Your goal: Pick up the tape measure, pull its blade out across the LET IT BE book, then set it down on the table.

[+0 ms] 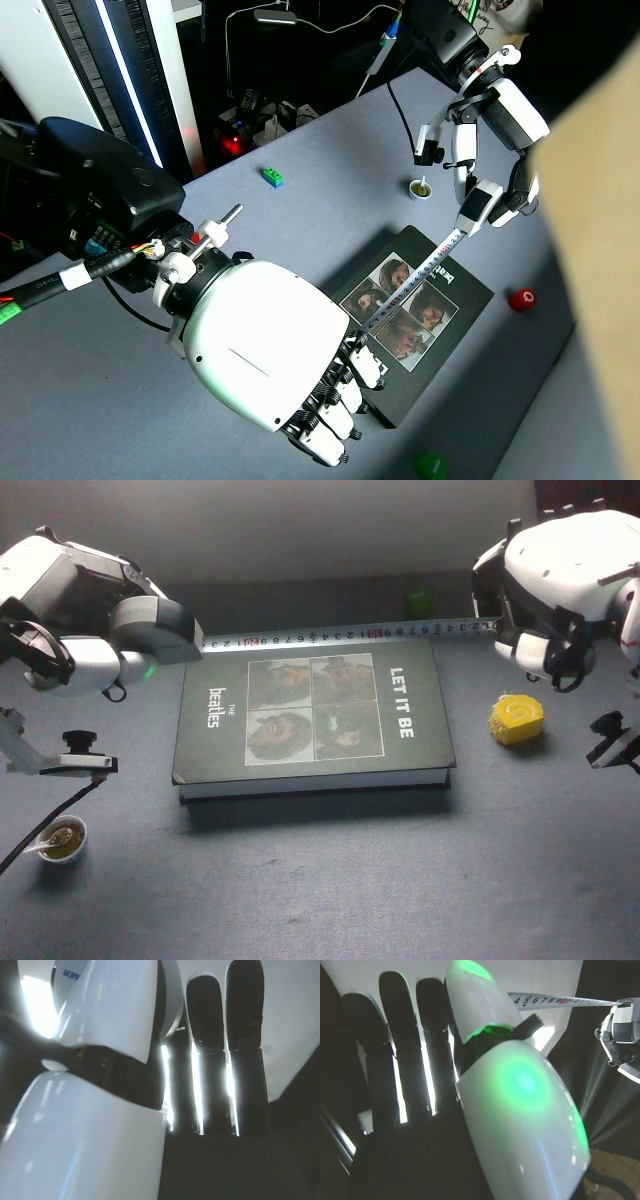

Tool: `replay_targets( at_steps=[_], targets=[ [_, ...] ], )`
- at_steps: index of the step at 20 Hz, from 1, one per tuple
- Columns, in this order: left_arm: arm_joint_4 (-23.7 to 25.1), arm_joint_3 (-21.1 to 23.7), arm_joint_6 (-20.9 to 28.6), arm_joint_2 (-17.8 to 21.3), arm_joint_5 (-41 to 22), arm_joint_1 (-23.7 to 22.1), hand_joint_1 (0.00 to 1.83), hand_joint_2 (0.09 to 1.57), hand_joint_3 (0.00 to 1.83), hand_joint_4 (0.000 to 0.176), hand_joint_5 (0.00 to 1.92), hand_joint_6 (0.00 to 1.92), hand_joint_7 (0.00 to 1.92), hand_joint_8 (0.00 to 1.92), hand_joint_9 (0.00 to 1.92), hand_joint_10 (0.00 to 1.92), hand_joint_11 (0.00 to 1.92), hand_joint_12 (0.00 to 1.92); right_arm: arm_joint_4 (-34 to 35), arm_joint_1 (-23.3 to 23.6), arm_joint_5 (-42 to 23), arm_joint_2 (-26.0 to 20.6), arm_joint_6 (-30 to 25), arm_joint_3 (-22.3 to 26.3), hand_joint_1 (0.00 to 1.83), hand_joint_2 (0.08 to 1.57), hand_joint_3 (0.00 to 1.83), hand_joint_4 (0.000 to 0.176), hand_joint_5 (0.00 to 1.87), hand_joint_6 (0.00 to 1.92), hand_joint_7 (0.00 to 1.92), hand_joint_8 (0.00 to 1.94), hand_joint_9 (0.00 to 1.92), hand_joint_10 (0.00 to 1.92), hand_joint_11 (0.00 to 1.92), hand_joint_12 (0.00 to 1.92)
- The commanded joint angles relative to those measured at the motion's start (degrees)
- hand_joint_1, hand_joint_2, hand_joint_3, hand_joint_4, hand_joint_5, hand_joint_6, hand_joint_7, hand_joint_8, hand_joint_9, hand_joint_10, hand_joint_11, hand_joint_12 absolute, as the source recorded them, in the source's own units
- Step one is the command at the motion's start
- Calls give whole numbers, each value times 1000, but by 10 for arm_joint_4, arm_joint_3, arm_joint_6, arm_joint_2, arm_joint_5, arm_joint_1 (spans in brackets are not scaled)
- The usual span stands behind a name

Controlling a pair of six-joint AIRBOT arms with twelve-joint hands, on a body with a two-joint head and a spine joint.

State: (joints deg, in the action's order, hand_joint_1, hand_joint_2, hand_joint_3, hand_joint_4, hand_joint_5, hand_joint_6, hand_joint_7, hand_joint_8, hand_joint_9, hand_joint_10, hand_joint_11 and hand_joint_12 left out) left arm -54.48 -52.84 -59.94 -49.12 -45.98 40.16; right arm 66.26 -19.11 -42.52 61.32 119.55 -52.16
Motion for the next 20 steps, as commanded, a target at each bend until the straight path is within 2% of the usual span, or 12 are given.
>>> replay_targets(
  at_steps=[1, 15, 20],
  targets=[
    [15, -4, 0, 7, -77, -5, 1383, 1096, 0, 0, 956, 780, 1059, 885, 943, 1232, 940, 985, -31, 5, -58, -11, 4, -3, 1180, 1200, 0, 0, 762, 1238, 900, 1233, 764, 984, 682, 1469],
    [13, -4, 0, 9, -79, -4, 1384, 1089, 0, 0, 995, 728, 1083, 848, 934, 1244, 934, 986, -31, -1, -62, -35, -3, -3, 1172, 1202, 0, 0, 774, 1246, 881, 1237, 765, 991, 675, 1475],
    [13, -3, 0, 8, -79, -4, 1384, 1090, 0, 0, 983, 746, 1091, 835, 933, 1240, 926, 985, -31, -3, -64, -46, -7, -4, 1171, 1200, 0, 9, 786, 1243, 875, 1237, 770, 996, 673, 1471]
  ],
)
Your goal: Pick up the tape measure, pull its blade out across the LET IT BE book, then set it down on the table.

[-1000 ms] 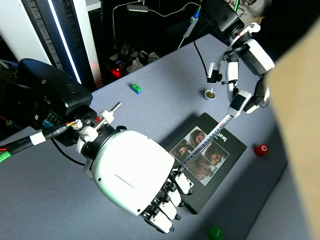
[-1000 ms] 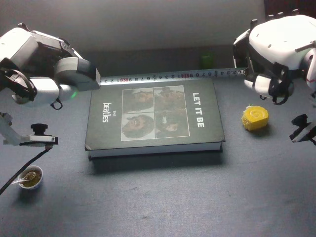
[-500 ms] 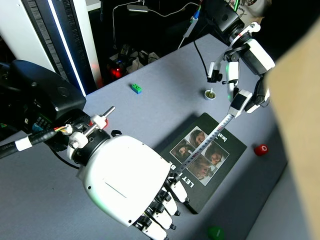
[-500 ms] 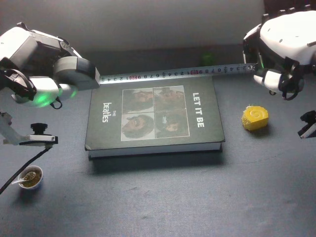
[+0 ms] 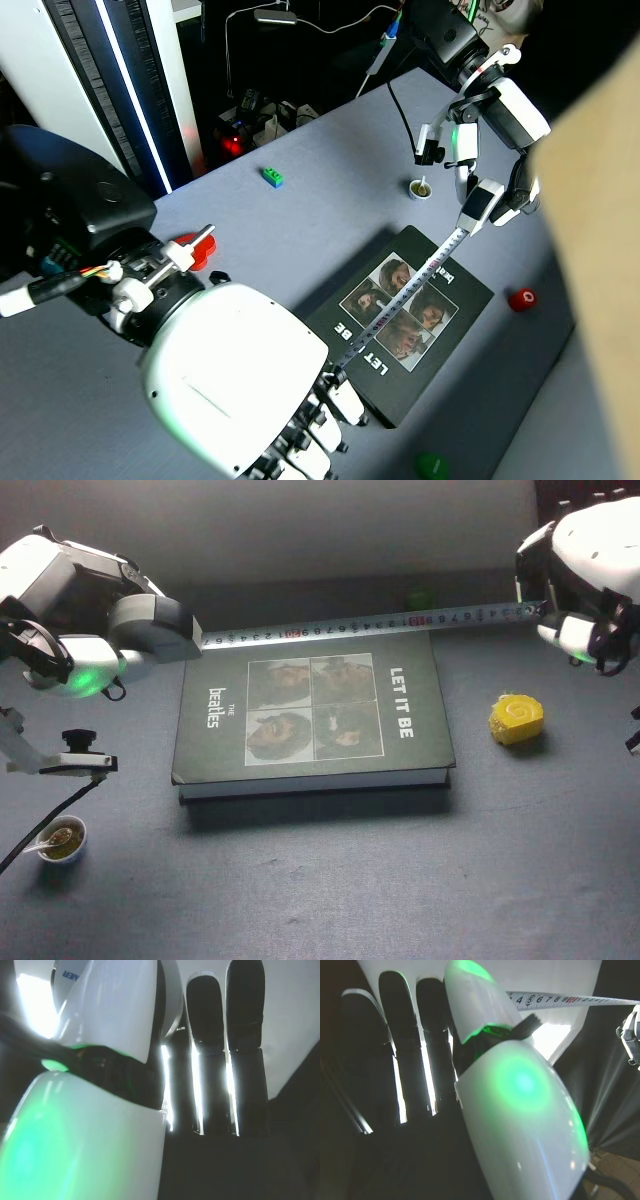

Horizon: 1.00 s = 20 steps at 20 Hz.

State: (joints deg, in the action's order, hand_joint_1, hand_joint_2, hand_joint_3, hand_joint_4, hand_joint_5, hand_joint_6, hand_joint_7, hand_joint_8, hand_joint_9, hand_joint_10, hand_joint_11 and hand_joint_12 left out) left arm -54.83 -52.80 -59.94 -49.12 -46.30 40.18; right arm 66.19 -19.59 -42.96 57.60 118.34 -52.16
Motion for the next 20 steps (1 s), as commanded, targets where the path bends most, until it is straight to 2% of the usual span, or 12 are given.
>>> replay_targets(
  at_steps=[1, 3, 4, 10, 13, 20],
  targets=[
    [16, -4, -1, 8, -76, -4, 1384, 1090, 0, 0, 983, 746, 1091, 835, 933, 1240, 926, 985, -30, 2, -60, -11, 4, -4, 1171, 1200, 0, 9, 786, 1243, 875, 1237, 770, 996, 673, 1471],
    [16, -4, -1, 8, -76, -4, 1384, 1089, 0, 0, 983, 747, 1091, 835, 933, 1240, 925, 985, -30, 2, -61, -13, 3, -4, 1171, 1200, 0, 9, 786, 1243, 875, 1236, 770, 996, 673, 1471],
    [16, -3, -1, 9, -76, -4, 1384, 1089, 0, 0, 998, 728, 1079, 850, 933, 1247, 926, 987, -30, 2, -61, -16, 2, -4, 1173, 1201, 0, 2, 779, 1242, 881, 1236, 763, 994, 649, 1463],
    [16, -1, -1, 10, -76, -1, 1382, 1096, 0, 0, 956, 784, 1085, 846, 923, 1257, 922, 991, -30, -2, -62, -26, 1, -6, 1173, 1199, 0, 4, 780, 1246, 884, 1226, 773, 1003, 669, 1477],
    [16, -1, -1, 11, -76, 0, 1385, 1083, 0, 0, 1004, 730, 1091, 820, 955, 1214, 939, 968, -30, -2, -62, -28, -1, -7, 1174, 1199, 0, 0, 780, 1240, 886, 1228, 769, 1002, 645, 1470],
    [15, -2, -1, 10, -76, 0, 1383, 1094, 0, 0, 965, 768, 1084, 849, 926, 1249, 924, 960, -33, -5, -62, -26, -2, -8, 1173, 1197, 0, 8, 785, 1245, 886, 1215, 766, 1001, 650, 1478]
  ],
)
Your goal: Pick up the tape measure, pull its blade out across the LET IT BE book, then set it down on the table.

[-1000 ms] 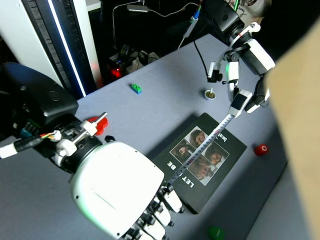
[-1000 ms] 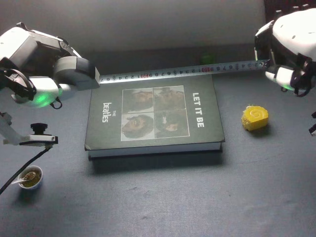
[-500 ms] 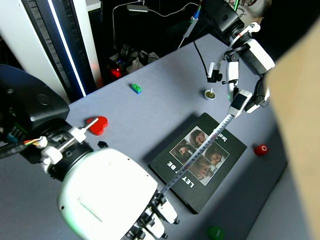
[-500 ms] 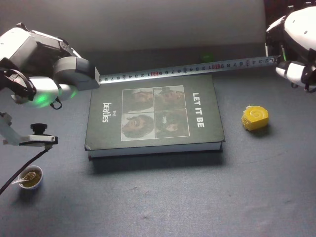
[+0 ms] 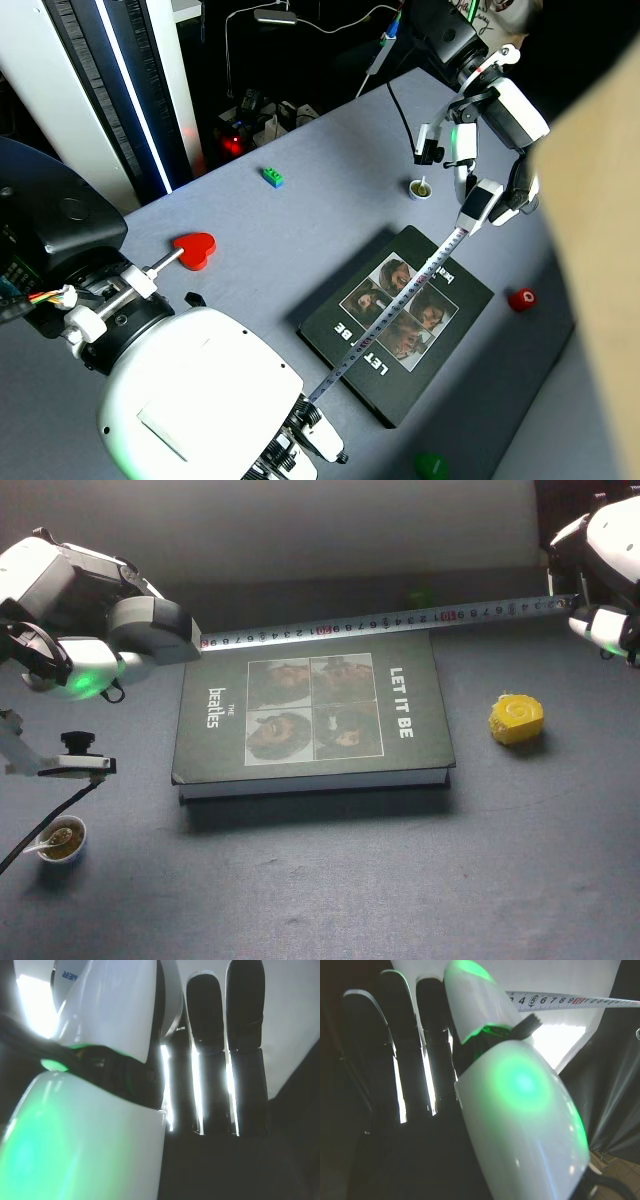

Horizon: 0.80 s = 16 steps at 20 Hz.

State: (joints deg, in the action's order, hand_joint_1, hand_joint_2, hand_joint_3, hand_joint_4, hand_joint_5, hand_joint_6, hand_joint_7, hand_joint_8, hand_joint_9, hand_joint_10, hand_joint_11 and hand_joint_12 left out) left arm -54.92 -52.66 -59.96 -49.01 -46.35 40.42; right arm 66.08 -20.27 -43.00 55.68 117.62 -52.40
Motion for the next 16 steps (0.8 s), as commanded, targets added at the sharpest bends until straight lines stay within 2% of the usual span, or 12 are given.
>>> replay_targets(
  at_steps=[1, 5, 7, 8, 9, 10, 11, 12, 14, 16],
  targets=[
    [16, -3, -1, 9, -75, -2, 1383, 1091, 0, 0, 980, 754, 1086, 842, 929, 1244, 926, 968, -34, 1, -61, -6, 6, -5, 1172, 1197, 0, 11, 786, 1250, 886, 1211, 766, 1001, 649, 1479],
    [15, -2, -1, 9, -75, -2, 1383, 1093, 0, 0, 971, 760, 1076, 850, 940, 1241, 937, 969, -39, -1, -56, 1, 5, -5, 1170, 1209, 2, 0, 737, 1303, 887, 1220, 748, 994, 630, 1482],
    [15, -2, -1, 9, -75, -1, 1383, 1093, 0, 0, 964, 776, 1075, 845, 943, 1237, 937, 968, -41, -4, -57, 9, 5, -5, 1159, 1221, 3, 0, 715, 1337, 860, 1249, 724, 981, 618, 1485],
    [15, -2, -1, 10, -75, -1, 1383, 1092, 0, 0, 964, 786, 1076, 840, 944, 1235, 937, 968, -42, -6, -57, 12, 5, -5, 978, 1277, 1, 14, 664, 1447, 692, 765, 591, 789, 434, 1441],
    [14, -2, -1, 10, -75, -1, 1383, 1092, 0, 0, 964, 787, 1076, 840, 944, 1234, 936, 968, -43, -7, -57, 14, 5, -5, 834, 1227, 0, 0, 537, 757, 662, 465, 534, 636, 323, 1398],
    [14, -2, -1, 10, -75, -1, 1383, 1092, 0, 0, 964, 787, 1076, 839, 944, 1234, 939, 969, -44, -9, -57, 18, 5, -5, 741, 1192, 0, 0, 551, 374, 673, 221, 520, 422, 237, 1331],
    [14, -2, -1, 11, -75, -1, 1383, 1092, 0, 0, 964, 787, 1076, 839, 944, 1234, 939, 969, -44, -10, -57, 19, 5, -5, 741, 1192, 0, 0, 551, 374, 673, 221, 520, 422, 237, 1331],
    [14, -2, -1, 11, -75, -1, 1384, 1089, 0, 0, 977, 772, 1081, 830, 950, 1227, 964, 965, -45, -11, -56, 20, 5, -5, 498, 1140, 0, 0, 455, 55, 483, 13, 402, 97, 23, 1176],
    [14, -2, -1, 11, -75, -1, 1385, 1088, 0, 0, 975, 768, 1082, 835, 959, 1212, 965, 960, -46, -13, -56, 21, 5, -5, 382, 1092, 0, 0, 366, 5, 331, 1, 291, 12, 0, 968],
    [15, -1, -1, 11, -75, 0, 1385, 1087, 0, 0, 972, 769, 1084, 836, 964, 1205, 963, 956, -53, -15, -56, 21, 4, -3, 347, 1037, 0, 17, 271, 0, 228, 0, 200, 0, 0, 809]
  ],
)
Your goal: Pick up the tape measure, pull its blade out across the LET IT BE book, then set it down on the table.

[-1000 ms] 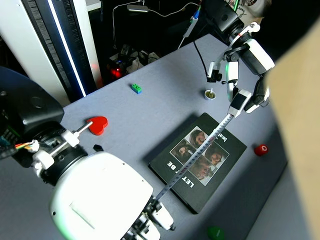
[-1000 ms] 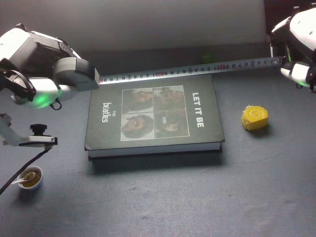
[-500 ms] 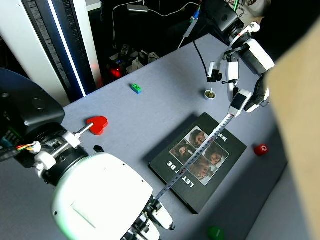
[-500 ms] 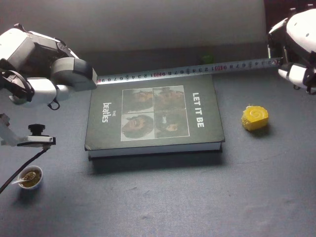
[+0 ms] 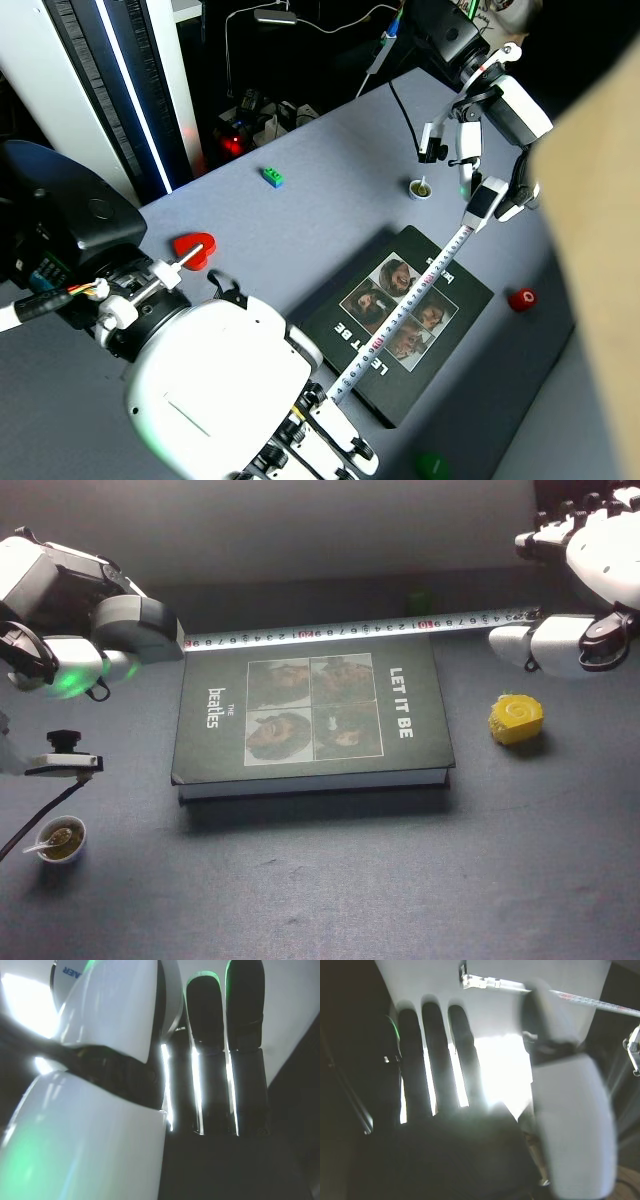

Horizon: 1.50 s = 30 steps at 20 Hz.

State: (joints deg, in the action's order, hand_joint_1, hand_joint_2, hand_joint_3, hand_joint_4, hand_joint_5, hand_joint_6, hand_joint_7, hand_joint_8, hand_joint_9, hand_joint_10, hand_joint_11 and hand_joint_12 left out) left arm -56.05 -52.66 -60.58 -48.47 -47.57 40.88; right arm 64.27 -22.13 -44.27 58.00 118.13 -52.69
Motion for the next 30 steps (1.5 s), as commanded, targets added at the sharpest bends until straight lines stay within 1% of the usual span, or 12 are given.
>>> replay_targets(
  at_steps=[1, 2, 4, 6, 8, 9, 11, 13, 14, 17, 20, 30],
  targets=[
    [26, -1, 5, 6, -63, -4, 1385, 1087, 0, 0, 972, 771, 1084, 834, 964, 1204, 960, 954, -39, 2, -44, -2, -3, 4, 325, 1017, 0, 23, 236, 1, 196, 1, 172, 1, 0, 742],
    [26, 0, 5, 6, -61, -4, 1385, 1087, 0, 0, 973, 772, 1084, 834, 964, 1205, 960, 954, -45, 0, -46, -3, -4, 11, 297, 1003, 0, 27, 191, 0, 176, 0, 141, 0, 0, 691],
    [25, 0, 5, 7, -50, -2, 1385, 1086, 0, 0, 976, 770, 1089, 830, 959, 1206, 944, 948, -68, 0, -52, -13, -11, 40, 162, 1015, 0, 30, 68, 0, 61, 0, 41, 0, 0, 469],
    [25, -2, 5, 10, -39, 3, 1385, 1086, 0, 0, 977, 767, 1091, 829, 957, 1206, 939, 947, -74, 3, -50, -26, -15, 76, 54, 1019, 0, 26, 41, 0, 27, 0, 3, 0, 0, 372],
    [25, -8, 5, 9, -38, 9, 1385, 1086, 0, 0, 977, 766, 1091, 829, 957, 1206, 938, 946, -87, 3, -48, -42, -30, 113, 35, 1014, 0, 25, 32, 1, 24, 0, 0, 0, 0, 332],
    [25, -12, 5, 9, -35, 14, 1385, 1087, 0, 0, 975, 758, 1092, 833, 954, 1210, 936, 947, -98, 1, -48, -52, -44, 135, 23, 1008, 0, 25, 9, 1, 6, 1, 0, 0, 0, 245],
    [22, -21, 5, 8, -32, 16, 1385, 1088, 0, 0, 969, 759, 1092, 832, 952, 1215, 935, 947, -101, -3, -45, -73, -61, 172, 1, 1011, 0, 27, 0, 0, 0, 0, 0, 0, 0, 233],
    [20, -30, 5, 6, -29, 21, 1383, 1095, 0, 0, 948, 785, 1089, 846, 934, 1235, 931, 945, -111, -12, -45, -91, -75, 204, 0, 1006, 0, 23, 0, 0, 0, 0, 0, 0, 0, 230],
    [20, -36, 6, 6, -23, 24, 1383, 1095, 0, 0, 947, 786, 1089, 846, 931, 1237, 929, 945, -139, -22, -53, -98, -87, 215, 0, 1007, 0, 22, 0, 0, 0, 0, 0, 0, 0, 229],
    [20, -49, 18, 2, -20, 37, 1383, 1096, 0, 0, 945, 788, 1089, 848, 930, 1239, 928, 946, -206, -48, -89, -109, -129, 237, 0, 1008, 0, 22, 0, 0, 0, 0, 0, 0, 0, 245],
    [20, -60, 25, -4, -20, 48, 1384, 1089, 0, 0, 974, 768, 1097, 829, 938, 1225, 926, 951, -207, -50, -92, -112, -146, 248, 0, 1008, 0, 23, 0, 0, 0, 0, 0, 0, 0, 283],
    [49, -99, 43, -19, 12, 66, 1386, 1080, 0, 0, 997, 758, 1121, 771, 951, 1203, 908, 1006, -207, -51, -94, -111, -148, 247, 28, 1011, 0, 27, 0, 0, 2, 0, 0, 0, 0, 363]
  ],
)
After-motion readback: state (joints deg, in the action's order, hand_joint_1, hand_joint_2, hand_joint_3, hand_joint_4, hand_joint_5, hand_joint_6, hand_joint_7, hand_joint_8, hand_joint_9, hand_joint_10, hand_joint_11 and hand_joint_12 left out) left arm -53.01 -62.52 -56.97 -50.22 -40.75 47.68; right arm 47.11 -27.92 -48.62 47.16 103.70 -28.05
